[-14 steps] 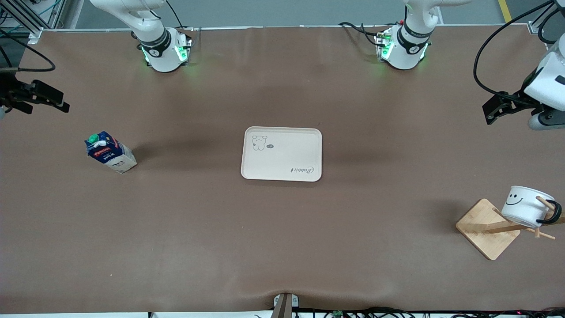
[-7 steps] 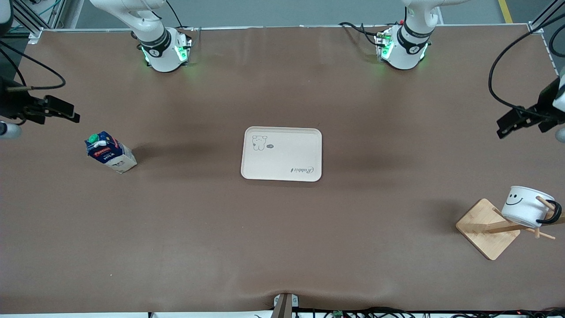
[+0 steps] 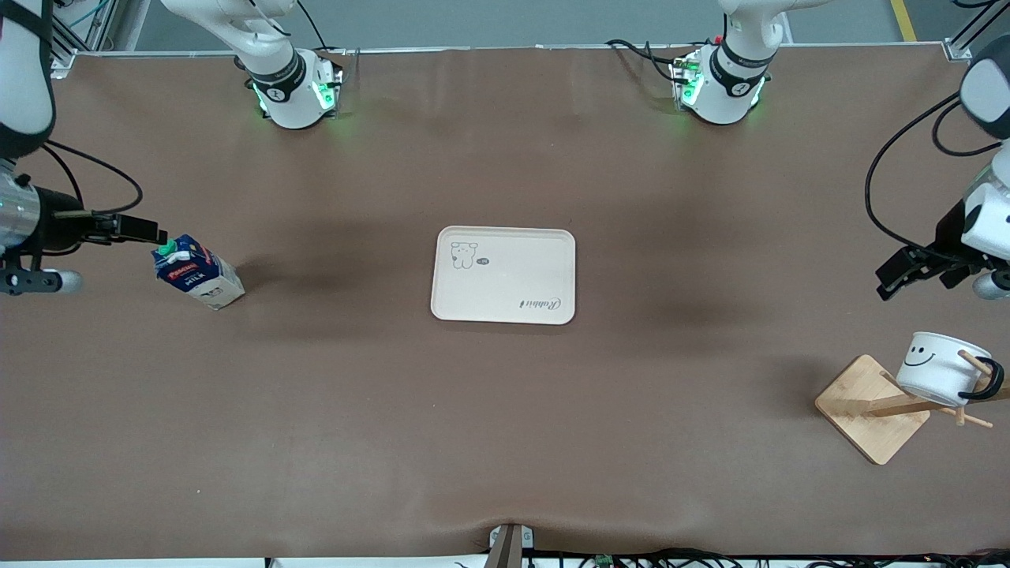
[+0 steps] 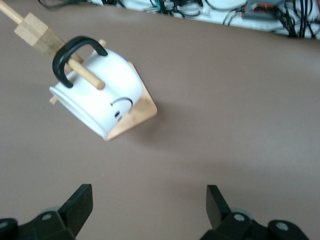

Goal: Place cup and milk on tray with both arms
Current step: 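Grasp the milk carton with the right gripper while the left gripper grasps the mug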

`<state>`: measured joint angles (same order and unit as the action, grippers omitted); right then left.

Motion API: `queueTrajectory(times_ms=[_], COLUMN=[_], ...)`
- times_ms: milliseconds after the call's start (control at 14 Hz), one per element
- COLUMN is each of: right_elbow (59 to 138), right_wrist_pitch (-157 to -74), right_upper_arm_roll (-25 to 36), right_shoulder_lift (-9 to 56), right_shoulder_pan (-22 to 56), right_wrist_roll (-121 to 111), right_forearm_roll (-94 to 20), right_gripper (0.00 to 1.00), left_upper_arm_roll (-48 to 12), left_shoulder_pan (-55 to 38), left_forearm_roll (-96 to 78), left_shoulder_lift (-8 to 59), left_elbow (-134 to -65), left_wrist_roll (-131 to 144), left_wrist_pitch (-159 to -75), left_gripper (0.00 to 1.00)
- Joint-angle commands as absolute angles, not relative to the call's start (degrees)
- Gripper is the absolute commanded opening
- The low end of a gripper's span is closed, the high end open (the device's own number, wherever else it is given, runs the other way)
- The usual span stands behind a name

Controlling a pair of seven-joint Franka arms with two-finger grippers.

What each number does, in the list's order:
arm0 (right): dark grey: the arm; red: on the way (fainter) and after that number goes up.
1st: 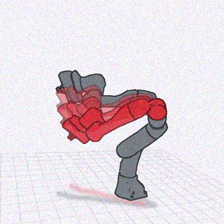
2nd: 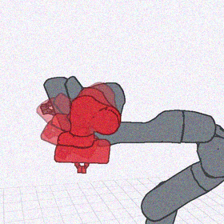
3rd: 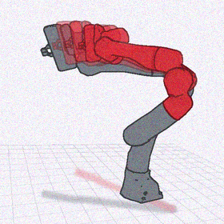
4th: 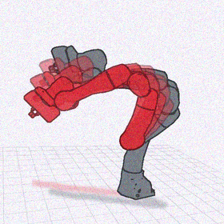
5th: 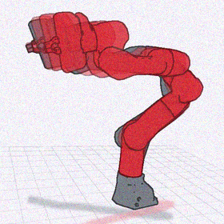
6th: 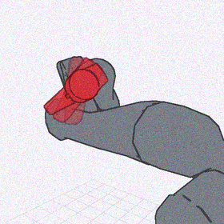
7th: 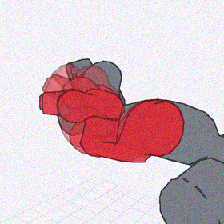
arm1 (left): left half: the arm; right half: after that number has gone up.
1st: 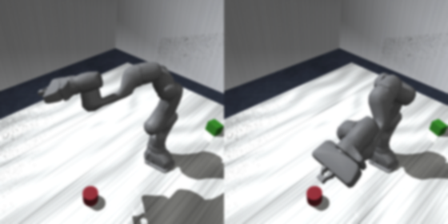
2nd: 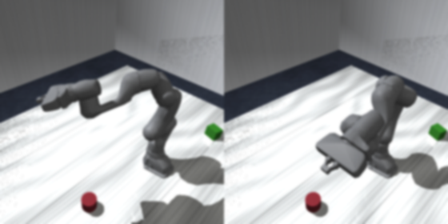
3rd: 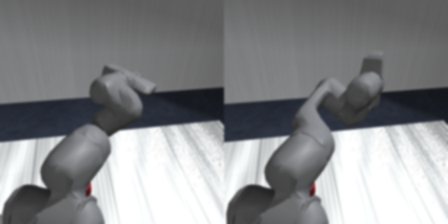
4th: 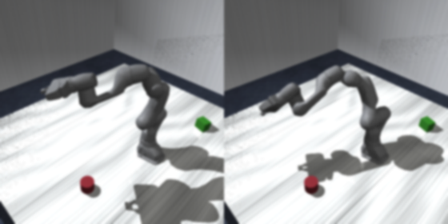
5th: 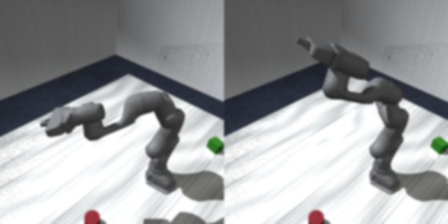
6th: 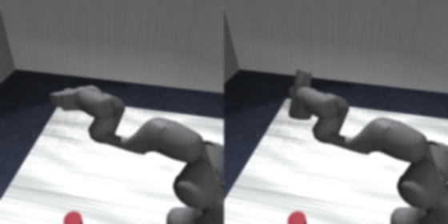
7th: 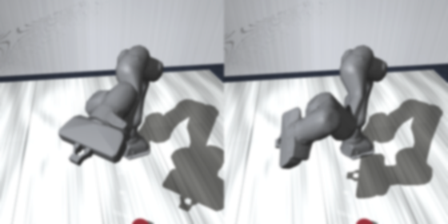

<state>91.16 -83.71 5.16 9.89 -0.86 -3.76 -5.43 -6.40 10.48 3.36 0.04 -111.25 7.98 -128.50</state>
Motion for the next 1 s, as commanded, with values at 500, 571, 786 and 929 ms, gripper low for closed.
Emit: queueTrajectory(times_ms=[500, 571, 786, 929], right_elbow=[93.94, 96.3, 101.77, 101.86], right_wrist_pitch=[-76.9, -79.17, -90.15, -90.96], right_upper_arm_roll=[4.83, 4.92, 4.92, 4.83], right_shoulder_lift=[14.42, 13.81, 12.04, 12.04], right_shoulder_pan=[-5.01, -5.1, -6.33, -5.81], right_wrist_roll=[-2.81, -2.81, -3.6, -7.8], right_forearm_roll=[-6.07, -5.8, -5.71, -5.01], right_gripper=[1.0, 1.0, 1.0, 1.0], left_upper_arm_roll=[-6.94, -6.94, -6.94, -7.12], left_shoulder_pan=[17.67, 17.67, 17.67, 17.23], left_forearm_roll=[2.02, 2.02, 0.45, 0.0], left_shoulder_lift=[1.66, 2.89, 6.32, 8.6], left_elbow=[-119.0, -118.92, -117.34, -114.71], left_wrist_roll=[7.21, 7.21, 7.21, 7.29], left_wrist_pitch=[-147.38, -149.31, -152.31, -152.49], left_gripper=[1.0, 1.0, 1.0, 1.0])
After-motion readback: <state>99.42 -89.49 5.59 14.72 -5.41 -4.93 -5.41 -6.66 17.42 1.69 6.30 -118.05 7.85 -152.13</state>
